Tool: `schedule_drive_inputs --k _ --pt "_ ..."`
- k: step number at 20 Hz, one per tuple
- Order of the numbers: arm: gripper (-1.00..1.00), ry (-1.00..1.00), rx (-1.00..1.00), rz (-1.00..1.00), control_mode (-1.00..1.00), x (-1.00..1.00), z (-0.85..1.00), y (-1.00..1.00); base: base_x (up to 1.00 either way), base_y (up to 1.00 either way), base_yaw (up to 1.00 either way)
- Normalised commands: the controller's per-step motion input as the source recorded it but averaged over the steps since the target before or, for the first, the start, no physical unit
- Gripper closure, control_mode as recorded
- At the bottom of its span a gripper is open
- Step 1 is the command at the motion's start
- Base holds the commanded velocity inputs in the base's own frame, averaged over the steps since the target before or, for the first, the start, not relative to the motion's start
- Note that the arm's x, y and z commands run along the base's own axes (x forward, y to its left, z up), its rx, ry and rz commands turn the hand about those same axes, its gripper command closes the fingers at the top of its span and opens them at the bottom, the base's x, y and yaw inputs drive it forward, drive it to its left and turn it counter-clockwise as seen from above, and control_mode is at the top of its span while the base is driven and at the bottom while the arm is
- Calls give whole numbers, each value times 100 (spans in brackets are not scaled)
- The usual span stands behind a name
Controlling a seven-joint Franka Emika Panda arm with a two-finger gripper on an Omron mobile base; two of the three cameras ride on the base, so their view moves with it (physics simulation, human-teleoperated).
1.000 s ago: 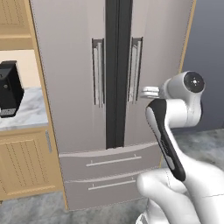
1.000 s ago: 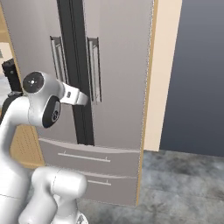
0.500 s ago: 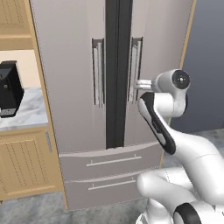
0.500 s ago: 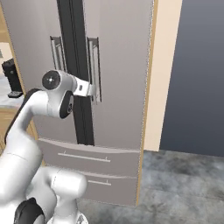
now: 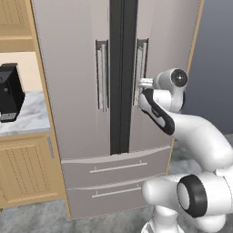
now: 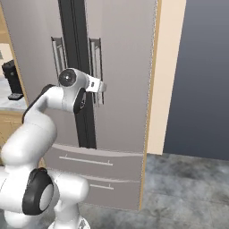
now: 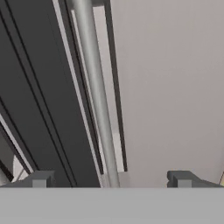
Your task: Place one of the steaks on the plate and the other in the bowl. Then place the bowl in the fridge.
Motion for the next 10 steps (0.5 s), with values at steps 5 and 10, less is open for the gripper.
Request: schedule_drive_inputs --k 5,10 --pt "-100 0 0 0 -100 66 -4 0 0 0 0" --pt "-100 0 0 0 -100 77 -20 1 0 0 0"
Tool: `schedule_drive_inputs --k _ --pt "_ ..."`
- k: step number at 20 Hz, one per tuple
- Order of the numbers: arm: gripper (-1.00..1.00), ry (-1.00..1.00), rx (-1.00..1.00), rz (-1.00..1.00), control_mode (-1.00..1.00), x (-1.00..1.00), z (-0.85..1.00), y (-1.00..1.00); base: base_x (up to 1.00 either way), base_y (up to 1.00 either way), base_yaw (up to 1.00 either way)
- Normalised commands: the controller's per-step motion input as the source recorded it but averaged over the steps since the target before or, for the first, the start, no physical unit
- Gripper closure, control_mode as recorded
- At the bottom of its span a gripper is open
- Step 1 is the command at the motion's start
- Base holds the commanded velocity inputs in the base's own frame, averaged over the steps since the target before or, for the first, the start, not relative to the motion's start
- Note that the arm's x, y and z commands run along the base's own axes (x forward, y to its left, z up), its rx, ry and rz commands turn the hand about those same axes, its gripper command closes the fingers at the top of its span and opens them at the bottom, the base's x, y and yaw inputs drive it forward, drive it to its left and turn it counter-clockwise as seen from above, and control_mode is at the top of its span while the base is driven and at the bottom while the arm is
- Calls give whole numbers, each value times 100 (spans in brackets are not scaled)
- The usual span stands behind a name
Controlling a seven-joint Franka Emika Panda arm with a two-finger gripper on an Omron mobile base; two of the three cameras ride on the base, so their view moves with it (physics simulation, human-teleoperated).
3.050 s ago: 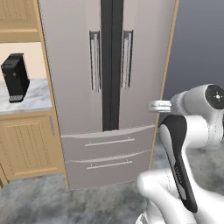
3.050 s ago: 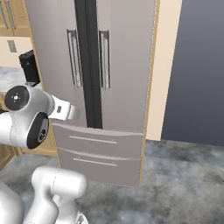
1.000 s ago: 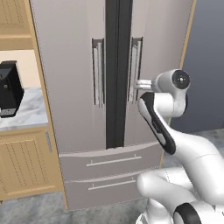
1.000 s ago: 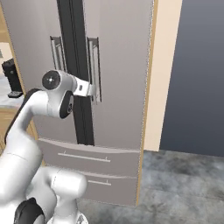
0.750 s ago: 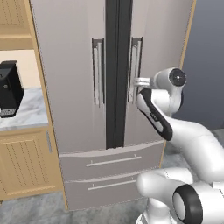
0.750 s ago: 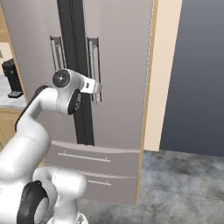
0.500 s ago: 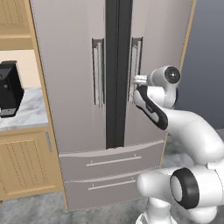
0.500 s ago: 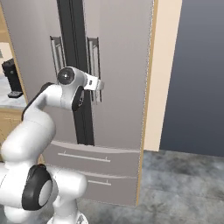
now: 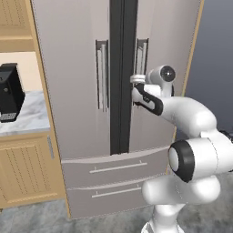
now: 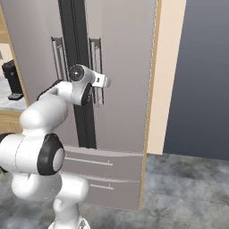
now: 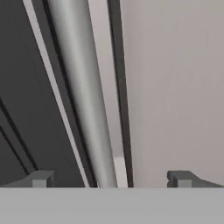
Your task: Place one of the steaks on the plate and the other in the bowl. Then place the bowl in the fridge.
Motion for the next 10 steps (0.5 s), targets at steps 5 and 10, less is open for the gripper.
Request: schedule_drive_inputs --k 5,10 --pt "-100 0 0 0 -100 87 -37 1 0 0 0" --pt "-100 0 0 0 -100 94 -31 0 0 0 0"
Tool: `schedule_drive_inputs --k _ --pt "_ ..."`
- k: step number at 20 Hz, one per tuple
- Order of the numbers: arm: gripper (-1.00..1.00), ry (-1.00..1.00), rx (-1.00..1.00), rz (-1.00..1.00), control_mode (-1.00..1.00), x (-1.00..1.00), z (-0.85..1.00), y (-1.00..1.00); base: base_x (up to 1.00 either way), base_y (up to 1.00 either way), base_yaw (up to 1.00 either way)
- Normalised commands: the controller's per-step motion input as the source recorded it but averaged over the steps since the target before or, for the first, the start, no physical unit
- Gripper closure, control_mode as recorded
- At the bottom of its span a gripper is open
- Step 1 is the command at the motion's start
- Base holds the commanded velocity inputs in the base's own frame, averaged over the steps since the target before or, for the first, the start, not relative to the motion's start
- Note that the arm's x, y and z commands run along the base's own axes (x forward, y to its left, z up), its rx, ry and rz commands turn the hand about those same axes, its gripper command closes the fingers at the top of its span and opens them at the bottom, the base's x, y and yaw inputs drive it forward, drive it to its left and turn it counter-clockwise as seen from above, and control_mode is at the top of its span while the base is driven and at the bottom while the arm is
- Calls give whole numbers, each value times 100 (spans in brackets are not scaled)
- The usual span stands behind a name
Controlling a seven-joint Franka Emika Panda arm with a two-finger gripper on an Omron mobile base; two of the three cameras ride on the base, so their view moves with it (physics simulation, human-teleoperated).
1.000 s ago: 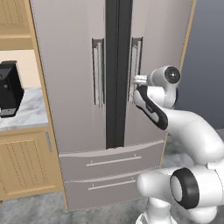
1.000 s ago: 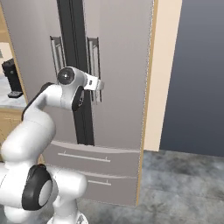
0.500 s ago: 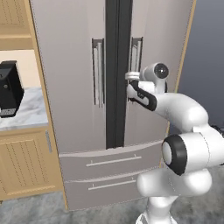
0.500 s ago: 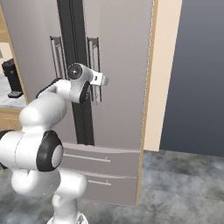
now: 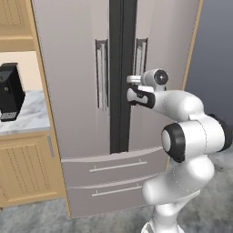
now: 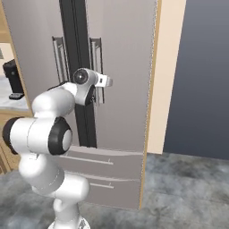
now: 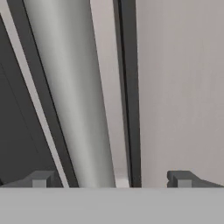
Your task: Place one of the steaks on the plate and the other in the bowl. Then place the bowl in the fridge.
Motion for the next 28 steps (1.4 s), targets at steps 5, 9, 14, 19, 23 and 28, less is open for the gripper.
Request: schedule_drive_inputs --k 5,9,14,19,23,28 --pt "100 7 1 -6 -100 82 -24 -26 0 0 0" --pt "100 37 27 -31 -100 -23 -4 -100 0 0 0" --pt "100 43 29 -32 -100 -42 -19 -100 0 0 0" --pt "100 19 36 -15 -100 -97 -13 -100 0 0 0" --pt "100 3 31 -5 -100 -100 -28 -100 0 0 0" --pt "100 -10 23 0 -100 -79 -32 -100 0 0 0"
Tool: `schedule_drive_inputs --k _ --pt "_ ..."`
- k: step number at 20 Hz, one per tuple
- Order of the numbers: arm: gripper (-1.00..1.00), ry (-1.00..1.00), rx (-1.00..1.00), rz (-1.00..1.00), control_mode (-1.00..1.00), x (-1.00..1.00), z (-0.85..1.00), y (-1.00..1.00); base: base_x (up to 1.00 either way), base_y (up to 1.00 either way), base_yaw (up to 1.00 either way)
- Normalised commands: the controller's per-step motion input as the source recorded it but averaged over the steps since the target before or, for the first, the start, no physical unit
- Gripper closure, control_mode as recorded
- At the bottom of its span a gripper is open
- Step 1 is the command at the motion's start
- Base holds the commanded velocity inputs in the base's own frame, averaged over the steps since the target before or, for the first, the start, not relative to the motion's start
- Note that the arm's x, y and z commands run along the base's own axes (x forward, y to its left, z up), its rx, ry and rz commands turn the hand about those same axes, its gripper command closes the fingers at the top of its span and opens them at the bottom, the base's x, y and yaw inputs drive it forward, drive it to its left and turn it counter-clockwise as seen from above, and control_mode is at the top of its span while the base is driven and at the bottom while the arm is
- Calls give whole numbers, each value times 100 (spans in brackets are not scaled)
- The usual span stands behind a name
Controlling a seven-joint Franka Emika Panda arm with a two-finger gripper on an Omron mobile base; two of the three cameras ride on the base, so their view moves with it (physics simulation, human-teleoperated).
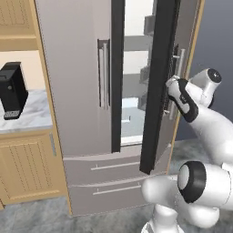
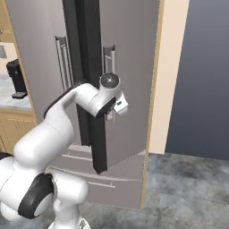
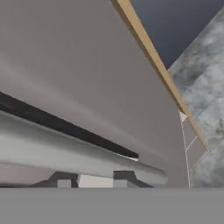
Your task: Place one of the steaks on the plate and the other in the bowl. Then place the bowl in the fridge.
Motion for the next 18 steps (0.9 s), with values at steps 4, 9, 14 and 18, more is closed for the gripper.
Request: schedule_drive_inputs --k 4,9,14,18 --pt "100 -30 11 0 -100 -38 -28 -100 0 0 0" --pt "100 -67 3 -2 -100 -99 76 -38 0 0 0" --pt "100 -59 -7 -14 -100 -100 82 53 0 0 0" --pt "100 -44 -25 -10 -100 -99 38 100 0 0 0"
